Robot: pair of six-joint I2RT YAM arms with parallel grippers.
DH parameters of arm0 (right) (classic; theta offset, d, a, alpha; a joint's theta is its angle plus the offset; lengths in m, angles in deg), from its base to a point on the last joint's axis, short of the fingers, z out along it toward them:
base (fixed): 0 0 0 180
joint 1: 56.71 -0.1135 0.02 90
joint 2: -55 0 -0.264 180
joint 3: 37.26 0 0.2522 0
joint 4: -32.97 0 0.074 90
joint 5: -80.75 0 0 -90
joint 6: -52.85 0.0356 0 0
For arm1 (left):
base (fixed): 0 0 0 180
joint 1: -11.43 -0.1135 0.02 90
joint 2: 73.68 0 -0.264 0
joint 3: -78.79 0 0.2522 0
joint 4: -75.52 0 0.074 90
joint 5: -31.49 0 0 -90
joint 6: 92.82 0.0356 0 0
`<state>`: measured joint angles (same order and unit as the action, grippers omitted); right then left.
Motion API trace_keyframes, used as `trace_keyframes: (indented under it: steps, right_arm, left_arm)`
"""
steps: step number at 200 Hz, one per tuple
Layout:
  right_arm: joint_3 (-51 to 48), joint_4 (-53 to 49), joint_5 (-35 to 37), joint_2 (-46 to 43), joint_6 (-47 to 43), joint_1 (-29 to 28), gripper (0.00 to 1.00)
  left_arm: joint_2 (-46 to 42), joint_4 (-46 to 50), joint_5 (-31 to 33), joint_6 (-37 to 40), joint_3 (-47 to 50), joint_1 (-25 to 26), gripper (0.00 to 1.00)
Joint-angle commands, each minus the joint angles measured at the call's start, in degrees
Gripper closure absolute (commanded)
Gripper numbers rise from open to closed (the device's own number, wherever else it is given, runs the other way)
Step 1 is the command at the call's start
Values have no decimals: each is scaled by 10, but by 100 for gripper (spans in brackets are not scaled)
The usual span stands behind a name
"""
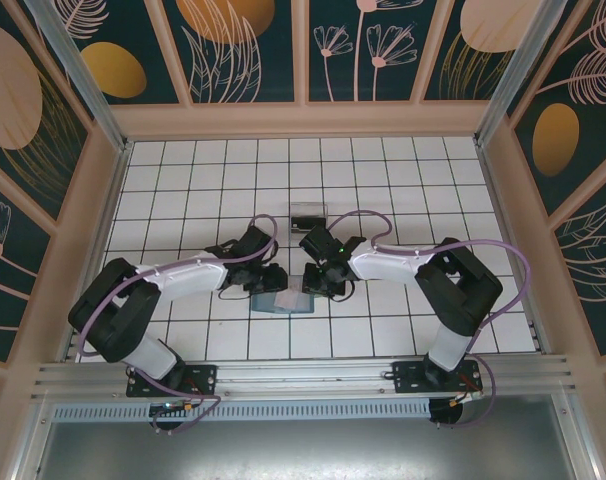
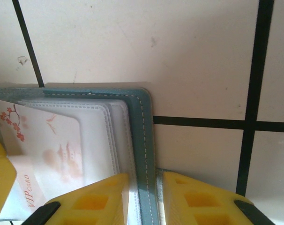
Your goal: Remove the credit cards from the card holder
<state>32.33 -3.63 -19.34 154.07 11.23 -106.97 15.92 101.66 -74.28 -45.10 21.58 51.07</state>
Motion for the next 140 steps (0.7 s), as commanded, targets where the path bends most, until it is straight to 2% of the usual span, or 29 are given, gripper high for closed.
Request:
trace_keyframes:
  steps: [1, 53, 92, 140]
  right_arm:
    - [0, -24, 13, 11, -3, -7, 74]
    - [2, -24, 11, 15, -5, -8, 74]
    - [3, -26, 12, 17, -6, -8, 74]
    - [3, -28, 12, 18, -7, -8, 74]
  left_arm:
    - [14, -27, -37, -3, 11, -3, 70]
    - [20, -42, -70, -2, 19, -3, 70]
    - [22, 4, -10, 7, 16, -3, 72]
    - [-4, -40, -34, -11, 47, -4, 78]
